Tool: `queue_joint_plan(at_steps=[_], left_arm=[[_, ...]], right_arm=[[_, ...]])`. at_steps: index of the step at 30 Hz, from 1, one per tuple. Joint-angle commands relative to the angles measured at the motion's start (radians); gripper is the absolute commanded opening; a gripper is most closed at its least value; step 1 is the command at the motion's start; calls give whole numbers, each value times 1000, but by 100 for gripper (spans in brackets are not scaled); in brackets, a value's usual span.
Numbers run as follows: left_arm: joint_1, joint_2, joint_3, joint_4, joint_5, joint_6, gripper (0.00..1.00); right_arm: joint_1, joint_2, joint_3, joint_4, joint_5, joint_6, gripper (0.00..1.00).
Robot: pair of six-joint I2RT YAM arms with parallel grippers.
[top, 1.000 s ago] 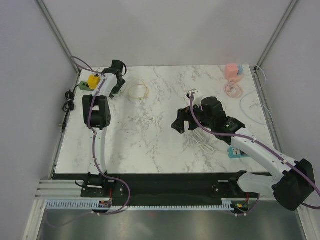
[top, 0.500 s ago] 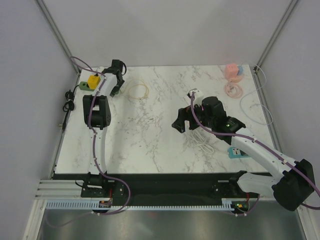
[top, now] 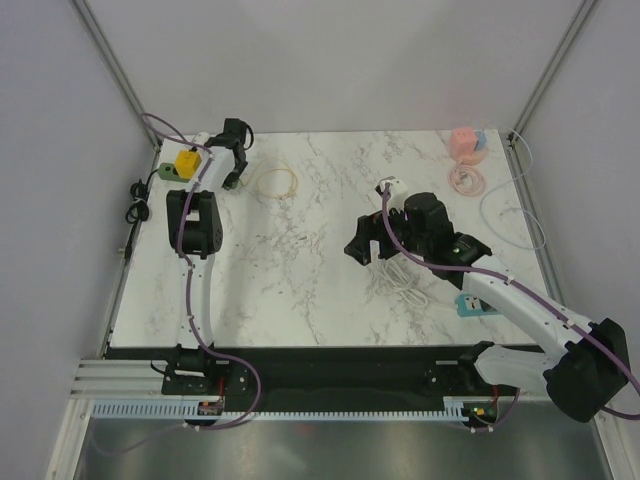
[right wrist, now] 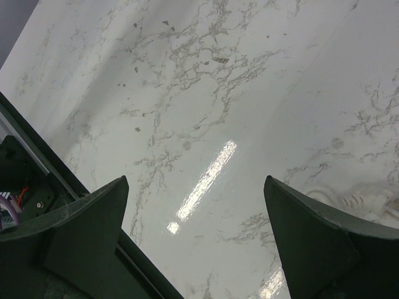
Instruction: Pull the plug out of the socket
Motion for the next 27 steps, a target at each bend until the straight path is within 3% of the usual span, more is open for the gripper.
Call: queue_joint_plan(at_steps=[1, 2, 16, 27], left_arm=[[15, -27, -33, 13, -16, 29, 12], [13, -43, -74, 13, -16, 39, 3], [-103, -380, -490, -14, 8, 14, 2], [-399, -642, -938, -19, 28, -171, 2]], right_arm=[[-5, -22, 8, 16, -1, -6, 98], [-5, -21, 8, 17, -4, -5, 98], [-5, 5, 13, -18, -4, 37, 98], [-6, 44, -4, -47, 48, 67, 98]])
